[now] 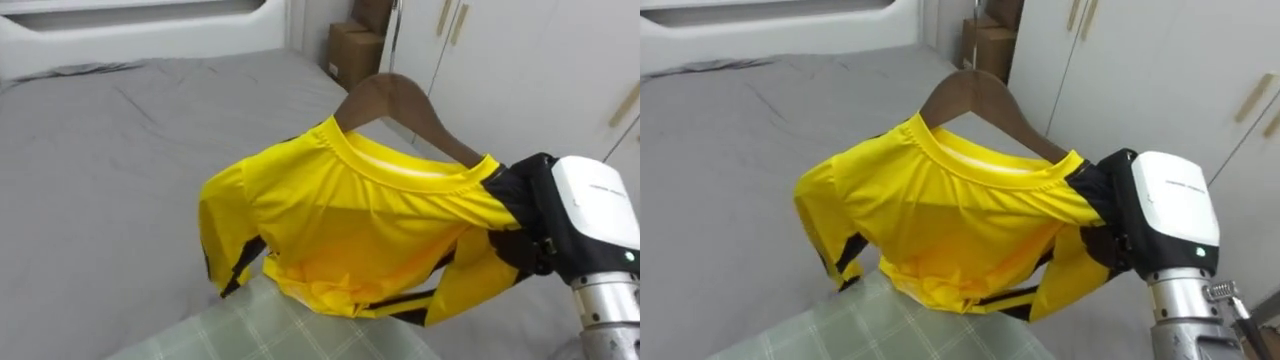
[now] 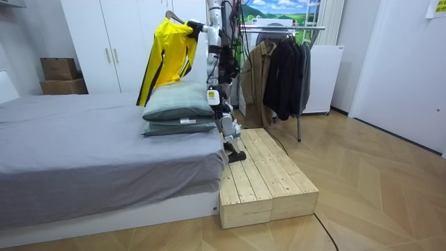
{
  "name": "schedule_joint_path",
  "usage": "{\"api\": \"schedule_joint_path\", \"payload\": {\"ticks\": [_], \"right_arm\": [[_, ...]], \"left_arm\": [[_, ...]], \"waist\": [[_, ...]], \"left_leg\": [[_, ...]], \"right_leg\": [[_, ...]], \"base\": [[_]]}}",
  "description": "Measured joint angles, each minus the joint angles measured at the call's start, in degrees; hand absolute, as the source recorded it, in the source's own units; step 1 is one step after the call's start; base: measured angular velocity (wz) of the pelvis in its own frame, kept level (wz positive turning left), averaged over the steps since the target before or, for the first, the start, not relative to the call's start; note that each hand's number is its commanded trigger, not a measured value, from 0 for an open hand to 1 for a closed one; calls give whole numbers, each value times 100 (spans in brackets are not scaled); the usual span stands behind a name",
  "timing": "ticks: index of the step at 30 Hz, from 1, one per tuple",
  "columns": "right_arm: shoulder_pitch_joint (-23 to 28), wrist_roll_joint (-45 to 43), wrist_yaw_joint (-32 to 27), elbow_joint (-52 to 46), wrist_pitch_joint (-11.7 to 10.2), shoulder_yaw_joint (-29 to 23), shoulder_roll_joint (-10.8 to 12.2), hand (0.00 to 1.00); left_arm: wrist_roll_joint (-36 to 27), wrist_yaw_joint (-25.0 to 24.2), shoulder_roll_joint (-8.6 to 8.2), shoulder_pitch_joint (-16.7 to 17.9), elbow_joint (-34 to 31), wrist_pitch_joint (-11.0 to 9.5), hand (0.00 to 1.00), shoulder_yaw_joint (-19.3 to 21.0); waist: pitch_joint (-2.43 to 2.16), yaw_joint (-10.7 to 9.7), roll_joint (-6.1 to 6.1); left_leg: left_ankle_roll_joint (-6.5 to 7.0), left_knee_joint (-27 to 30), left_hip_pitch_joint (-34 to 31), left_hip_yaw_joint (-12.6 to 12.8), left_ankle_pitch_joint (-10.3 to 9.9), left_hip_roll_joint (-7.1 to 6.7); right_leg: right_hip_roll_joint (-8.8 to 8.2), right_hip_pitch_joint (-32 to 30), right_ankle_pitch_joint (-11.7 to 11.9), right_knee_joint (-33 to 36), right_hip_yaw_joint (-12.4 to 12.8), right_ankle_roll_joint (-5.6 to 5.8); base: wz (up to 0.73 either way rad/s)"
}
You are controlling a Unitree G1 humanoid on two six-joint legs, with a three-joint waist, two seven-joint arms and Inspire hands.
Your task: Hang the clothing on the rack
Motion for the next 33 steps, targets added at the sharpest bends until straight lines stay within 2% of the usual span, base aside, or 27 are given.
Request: {"api": "schedule_joint_path", "payload": {"ticks": [2, 4, 6, 8, 9, 10, 11, 12, 13, 14, 15, 16, 17, 18, 19, 20, 21, 22, 23, 25, 26, 27, 29, 30, 31, 32, 33], "right_arm": [[26, 4, 42, -64, -2, 39, 1, 100], [126, 49, 54, -195, -6, 40, -18, 100], [128, 153, 46, -203, -11, 36, -39, 100], [129, 230, 42, -203, -23, 48, -35, 100], [130, 254, 27, -203, -71, 96, -52, 100], [154, 256, 25, -203, -87, 142, -64, 100], [175, 253, 25, -203, -79, 157, -66, 100], [245, 253, 24, -201, -52, 179, -66, 100], [264, 247, 18, -136, -35, 201, -66, 100], [264, 240, 7, -68, -11, 241, -69, 100], [193, 240, -24, 82, 22, 300, -107, 100], [-37, 235, -32, 76, 31, 309, -202, 100], [-115, 198, -41, 86, 11, 331, -178, 100], [-110, 190, -31, 99, 41, 353, -149, 100], [-21, 203, 47, 107, 122, 423, -125, 100], [-6, 210, 62, 105, 134, 469, -129, 100], [8, 208, 62, 68, 142, 502, -126, 100], [11, 204, 41, 11, 152, 493, -129, 100], [24, 204, 23, -33, 178, 478, -132, 100], [55, 211, -124, -178, 184, 360, -143, 100], [49, 216, -162, -179, 180, 312, -136, 100], [63, 237, -206, -179, 190, 229, -108, 100], [68, 155, -216, -187, 194, 216, -59, 100], [63, 0, -216, -247, 179, 250, -18, 100], [129, -70, -220, -318, 187, 251, -17, 100], [156, -88, -230, -318, 192, 251, -12, 100], [183, -136, -230, -317, 210, 257, 28, 100]], "left_arm": [[1, 47, 33, 5, 0, 23, 0, -1], [2, 166, 90, 32, 0, 81, 0, -11], [21, 275, 93, 49, -11, 161, 0, -9], [100, 364, 66, 62, -66, 224, 0, 0], [103, 381, 43, 72, -66, 227, 0, 0], [116, 386, 29, 74, -72, 227, 0, -7], [143, 387, 12, 74, -81, 227, 0, -12], [177, 387, -60, 82, -83, 227, 0, -13], [238, 387, -174, 81, -86, 230, 0, -17], [265, 387, -238, 94, -86, 235, 0, -40], [293, 383, -388, 75, -111, 234, 0, -153], [464, 381, -476, -48, -177, 208, 0, -147], [545, 392, -467, -26, -238, 199, 0, -117], [649, 402, -464, -66, -292, 199, 0, -116], [637, 401, -461, -70, -269, 194, 0, -114], [632, 400, -446, -68, -246, 195, 0, -107], [641, 391, -400, -68, -230, 221, 0, -81], [655, 387, -363, -68, -225, 241, 0, 40], [653, 386, -357, -67, -215, 262, 0, 72], [634, 350, -367, -67, -104, 294, 0, 121], [634, 341, -368, -68, -103, 295, 0, 120], [597, 331, -367, -69, -99, 295, 0, 109], [448, 330, -373, -71, -35, 290, 0, 47], [379, 329, -414, -73, 39, 288, 0, 12], [376, 329, -469, -73, 52, 296, 0, -4], [374, 329, -492, -72, 55, 306, 0, -14], [370, 329, -518, -66, 57, 340, 0, -9]], "waist": [[12, -12, -66], [-8, -31, -181], [0, -77, -186], [8, -99, -183], [29, -49, -147], [29, -1, -158], [38, 15, -175], [36, 83, -193], [19, 188, -210], [-24, 252, -182], [-156, 510, 162], [-7, 681, 151], [10, 583, -2], [15, 396, -15], [3, 401, 23], [-19, 363, 75], [-12, 232, 65], [9, 123, 20], [11, 85, 3], [11, -45, -3], [26, -94, 18], [60, -203, 75], [68, -145, 77], [99, -17, 141], [102, 31, 140], [111, 35, 165], [95, 131, 167]], "left_leg": [[-45, 326, -22, -19, -28, 99], [-56, 985, -160, -100, -36, 306], [-57, 1316, -246, -331, -36, 388], [-74, 1448, -278, -575, -25, 403], [-94, 1562, -406, -995, 7, 339], [-69, 1558, -501, -1574, -50, 118], [-27, 1492, -513, -1804, -102, -20], [11, 1211, -531, -2145, -140, -375], [55, 731, -550, -2381, -114, -689], [141, 433, -586, -2469, -61, -804], [317, -145, -697, -2702, 142, -814], [62, -86, -840, -2711, 229, -806], [-56, 72, -989, -2734, 182, -840], [-97, 71, -983, -3021, 172, -819], [-114, -188, -833, -3072, 217, -826], [-137, -320, -750, -3117, 270, -839], [-114, -460, -704, -3169, 357, -839], [1, -483, -726, -3169, 443, -828], [58, -473, -739, -3158, 423, -802], [125, -467, -693, -3162, 381, -727], [155, -461, -696, -3148, 364, -723], [233, -467, -686, -3013, 310, -665], [283, -511, -681, -2590, 262, -617], [316, -560, -698, -2219, 210, -539], [323, -559, -659, -1937, 164, -536], [322, -563, -620, -1865, 140, -549], [286, -571, -538, -1672, 96, -537]], "right_leg": [[-20, 13, -54, 86, -22, -85], [19, 67, -138, 138, 83, -177], [100, 56, -217, 246, 231, -248], [205, 39, -233, 280, 405, -314], [322, 34, -262, 278, 683, -375], [481, -43, -194, 253, 1186, -486], [545, -58, -147, 235, 1440, -510], [642, -72, -32, 142, 2003, -468], [777, -28, 150, -115, 2704, -211], [881, 62, 293, -397, 3150, 14], [1000, 142, 369, -672, 3507, 212], [334, -614, -67, 1000, 2165, 232], [197, -838, -564, 1325, 2301, 325], [415, -964, -760, 1556, 2506, -148], [620, -889, -601, 1317, 2725, -167], [720, -812, -470, 1120, 2811, -165], [887, -671, -233, 721, 2965, -160], [1033, -578, -49, 472, 3136, -177], [1100, -549, 24, 377, 3235, -178], [1265, -513, 284, 121, 3594, -129], [1280, -503, 350, 40, 3634, -111], [1288, -535, 455, -65, 3560, -85], [1140, -736, 528, -72, 2901, -32], [868, -888, 414, 189, 1942, 21], [410, -1057, 48, 921, 1285, 36], [159, -1044, -143, 1210, 1138, 117], [-281, -959, -381, 1454, 989, 346]], "base": [[-41], [-28], [-19], [-38], [-83], [-86], [-78], [-84], [-88], [-109], [-139], [-124], [-62], [-30], [-46], [-95], [-91], [-87], [-92], [-88], [-58], [-53], [-88], [-112], [-92], [-71], [-73]]}}
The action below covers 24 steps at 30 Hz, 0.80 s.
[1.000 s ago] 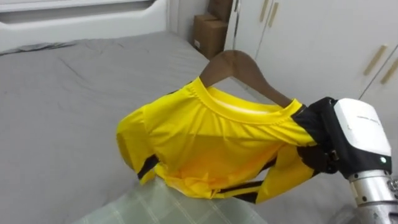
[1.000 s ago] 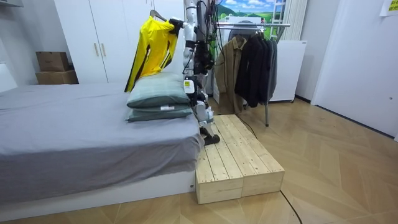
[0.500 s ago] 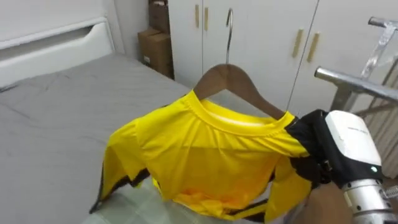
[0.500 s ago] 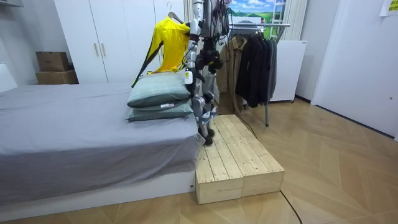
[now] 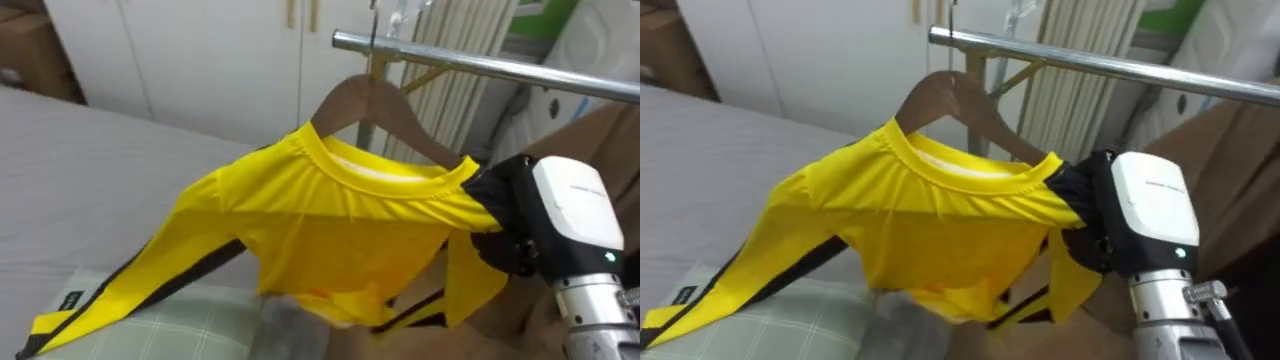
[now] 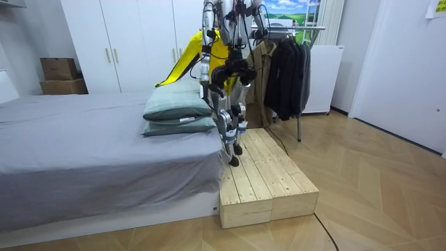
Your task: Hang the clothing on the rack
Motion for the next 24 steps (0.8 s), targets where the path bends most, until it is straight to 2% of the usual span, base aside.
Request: {"api": "schedule_joint_path", "payload": {"ticks": [1, 2, 3, 4, 5, 7, 10, 15, 19, 21, 24], "right_arm": [[-9, -39, -4, 0, -3, 42, 115, 100], [-9, -36, -6, 4, -3, 89, 166, 100], [-7, -35, -2, 10, -3, 169, 225, 100], [-4, -34, 22, 13, -5, 202, 226, 100], [4, -32, 34, 14, 2, 209, 225, 100], [4, -6, 65, 13, 37, 224, 225, 100], [2, 31, 66, 4, 44, 207, 223, 100], [-117, 412, 103, 3, 42, 208, 221, 100], [-220, 593, 156, 1, 56, 216, 223, 100], [-214, 595, 217, -2, 59, 205, 221, 100], [-218, 611, 279, -1, 91, 198, 222, 100]], "left_arm": [[-12, 0, 10, 9, 1, 51, 0, 8], [-13, 0, 25, 11, 1, 78, 0, 14], [-6, 0, 47, -5, 0, 89, 0, 28], [0, 0, 46, -3, 6, 89, 0, 34], [12, 0, 53, 3, 15, 90, 0, 37], [14, -1, 145, 36, 21, 128, 0, 36], [18, -1, 209, 38, 20, 142, 0, 34], [22, 0, 223, 46, -11, 142, 0, 24], [25, 1, 344, 30, -62, 142, 0, 0], [25, 1, 348, 34, -140, 145, 0, 0], [29, 1, 356, 34, -408, 172, 0, -8]], "waist": [[-11, 76, -22], [-22, 70, -58], [-28, 11, -88], [-17, 7, -60], [-20, 11, -44], [-24, 21, -42], [-34, -19, -69], [-34, -20, -155], [-49, -82, -310], [-46, -160, -309], [-43, -169, -303]], "left_leg": [[-63, 83, 37, 125, -64, 23], [-116, 175, 21, 134, -105, 36], [-195, 305, -61, 126, -145, 118], [-268, 382, -101, 112, -136, 178], [-292, 405, -112, 89, -122, 228], [-371, 381, -71, -34, -76, 387], [-495, 270, -30, -74, -4, 491], [-581, 257, 57, -75, 50, 575], [-604, 319, 54, -91, 60, 623], [-623, 412, 11, -149, 48, 636], [-636, 421, -53, -274, 36, 628]], "right_leg": [[-369, 164, -13, -133, -60, 169], [-455, 246, 6, -308, -32, 293], [-340, 346, 7, -621, -61, 317], [-201, 424, 78, -846, 5, 270], [-131, 465, 138, -947, 39, 241], [107, 619, 297, -1277, 129, 118], [253, 696, 383, -1480, 130, 24], [356, 748, 425, -1501, 135, -44], [388, 810, 468, -1573, 117, -115], [382, 820, 475, -1631, 80, -114], [377, 816, 493, -1582, 27, -121]], "base": [[-76], [-53], [-34], [-34], [-44], [-41], [-10], [-6], [-2], [21], [17]]}}
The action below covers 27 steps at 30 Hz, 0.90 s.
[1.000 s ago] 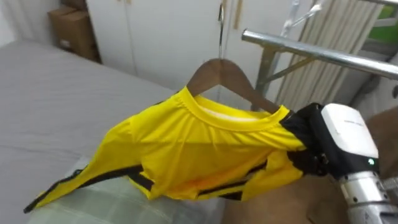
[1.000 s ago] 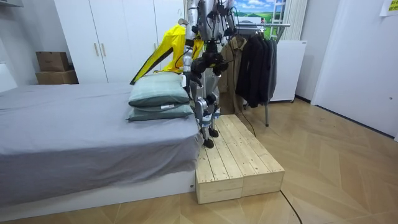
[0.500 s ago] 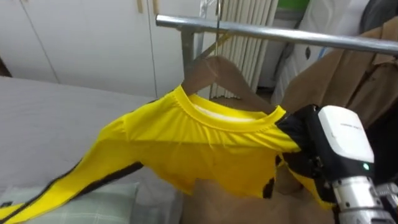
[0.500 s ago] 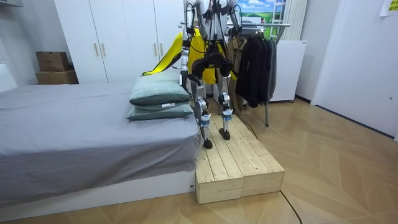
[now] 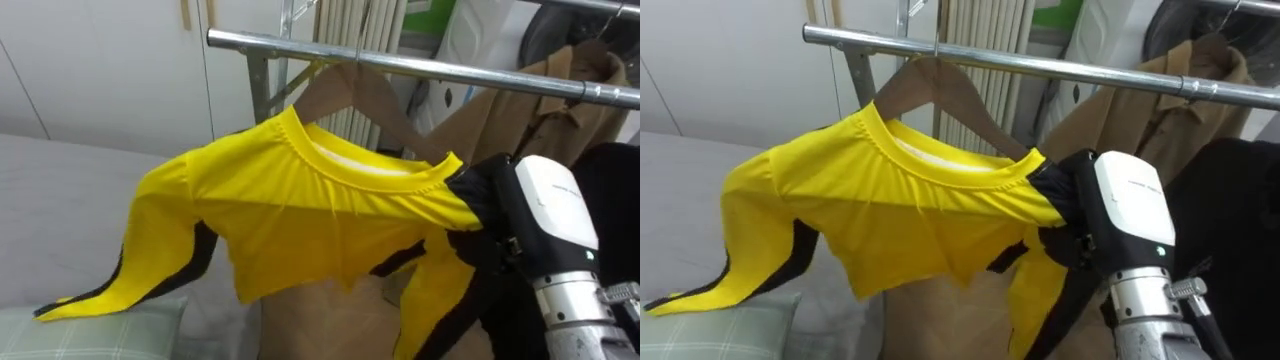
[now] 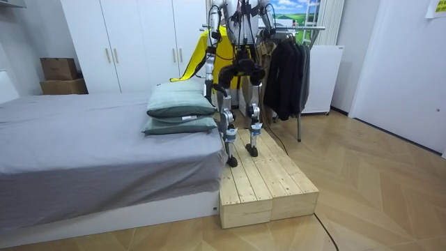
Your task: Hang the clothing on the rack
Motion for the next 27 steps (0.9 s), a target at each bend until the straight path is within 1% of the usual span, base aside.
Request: {"api": "schedule_joint_path", "payload": {"ticks": [1, 3, 5, 7, 8, 9, 10, 13, 18, 21, 23, 25, 27], "right_arm": [[0, -4, 5, 0, -2, 0, 0, 100], [1, -8, 5, -1, -46, -45, 0, 100], [0, -23, 5, -3, -69, -110, -3, 100], [1, -21, 4, -2, -70, -179, -9, 100], [1, -21, 4, -2, -73, -194, -14, 100], [0, -18, -2, -2, -89, -213, -35, 100], [-1, -4, -19, -2, -133, -222, -78, 100], [0, 21, -19, -2, -243, -220, -171, 100], [0, 67, -18, -2, -278, -221, -251, 100], [0, 161, -18, -2, -288, -221, -310, 100], [0, 219, -18, -2, -288, -221, -330, 100], [2, 247, -3, 4, -288, -221, -347, 100], [-4, 312, -3, 3, -288, -227, -348, 100]], "left_arm": [[12, 0, 2, -1, -47, -1, 0, -9], [61, 0, -2, -1, -72, -7, 0, -12], [143, 0, -28, -1, -90, -13, 0, -15], [143, 0, -77, 0, -87, -61, 0, -20], [142, 0, -97, 6, -84, -72, 0, -23], [139, 0, -144, 28, -84, -104, 0, -23], [136, 0, -180, 38, -84, -153, 0, -22], [131, 0, -187, 85, -84, -292, 0, -15], [132, -2, -191, 92, -84, -346, 0, 2], [132, -2, -191, 104, -83, -382, 0, 24], [132, -2, -191, 116, -84, -448, 0, 28], [133, -2, -191, 124, -95, -570, 0, 28], [133, -2, -190, 133, -177, -621, 0, 31]], "waist": [[1, -5, 6], [-5, -36, 22], [-6, -15, 65], [-10, 34, 145], [-18, 56, 172], [-49, 89, 224], [-58, 138, 259], [-57, 184, 267], [-65, 205, 252], [-79, 215, 215], [-95, 213, 187], [-92, 212, 158], [-100, 211, 125]], "left_leg": [[1, 24, -19, -68, 1, -2], [4, 61, -68, -112, 3, 6], [7, 56, -76, -108, 11, 9], [1, 29, -56, -84, 24, 7], [0, 13, -48, -84, 25, 4], [-1, -56, -25, -86, 51, -15], [1, -135, 7, -94, 79, -37], [-9, -194, 48, -102, 90, -40], [-15, -223, 71, -106, 95, -46], [-15, -235, 91, -109, 96, -49], [-15, -264, 120, -114, 97, -50], [-16, -300, 214, -111, 97, -50], [-16, -313, 225, -109, 97, -52]], "right_leg": [[-5, 9, 14, 0, -40, -14], [-7, 16, 37, -17, -87, -34], [10, 12, 69, -37, -71, -51], [25, 6, 102, -59, -42, -56], [34, 6, 119, -77, -30, -57], [44, 9, 153, -107, -7, -57], [51, 5, 173, -119, 21, -58], [90, -2, 173, -134, 95, -59], [104, 0, 172, -167, 130, -59], [108, 16, 173, -187, 140, -59], [111, 36, 173, -196, 140, -59], [116, 127, 173, -219, 139, -58], [116, 131, 172, -221, 140, -57]], "base": [[17], [12], [-3], [-10], [-15], [-18], [-17], [-13], [-5], [0], [0], [0], [0]]}}
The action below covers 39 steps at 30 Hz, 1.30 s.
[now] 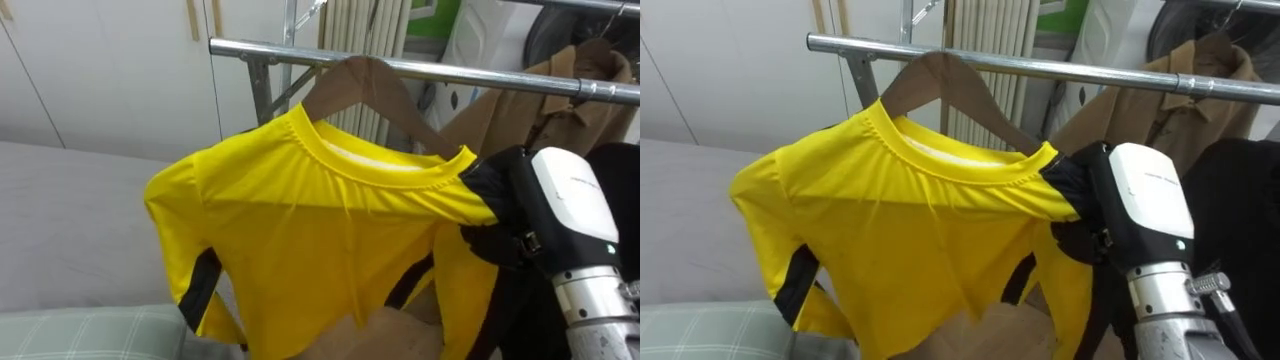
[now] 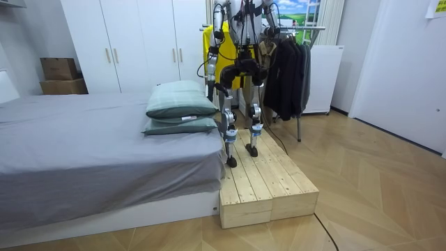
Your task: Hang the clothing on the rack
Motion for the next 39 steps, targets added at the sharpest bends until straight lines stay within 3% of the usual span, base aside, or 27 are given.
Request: {"api": "schedule_joint_path", "payload": {"ticks": [5, 6, 8, 19, 27, 33, 39], "right_arm": [[-27, 469, 7, 176, 6, 0, -27, 100], [-49, 645, 8, 276, 43, 0, -32, 100], [-138, 852, 30, 506, 59, -4, -33, 100], [-776, 2012, 313, 1735, 245, -50, -71, 100], [-982, 1958, 683, 2247, 461, -57, -111, 100], [-1324, 1708, 736, 2503, 665, -55, -115, 100], [-1567, 1662, 771, 2689, 670, -53, -210, 100]], "left_arm": [[2, 0, 3, -6, -192, -53, 0, 2], [2, 0, 8, 2, -266, -54, 0, 1], [-1, 0, 13, 3, -317, -54, 0, 1], [-32, -26, 34, 22, -379, -69, 0, 15], [9, -50, 26, 43, -553, -81, 0, 227], [6, -50, 31, 63, -597, -68, 0, 226], [9, -50, 47, 51, -598, -74, 0, 225]], "waist": [[16, -1, -85], [53, 1, -106], [75, -5, -125], [72, 61, -122], [61, 275, -112], [52, 270, -125], [47, 279, -165]], "left_leg": [[0, 2, 14, -14, 0, -7], [0, 2, 31, -9, 0, -5], [0, 2, 37, -9, 0, -5], [1, -36, 57, -39, 0, -9], [0, -26, 36, -125, 0, -2], [0, -6, 38, -209, 0, -2], [10, 15, 57, -377, 7, -48]], "right_leg": [[-6, 5, 1, 1, -2, 2], [-6, 27, 1, -1, -5, 2], [-6, 35, 0, -4, -5, 4], [-13, 64, -3, -31, -19, 9], [-15, 75, -4, -39, -81, 10], [-51, 102, -13, 2, -207, -1], [-99, 153, -46, 3, -280, 8]], "base": [[0], [0], [0], [0], [3], [7], [7]]}}
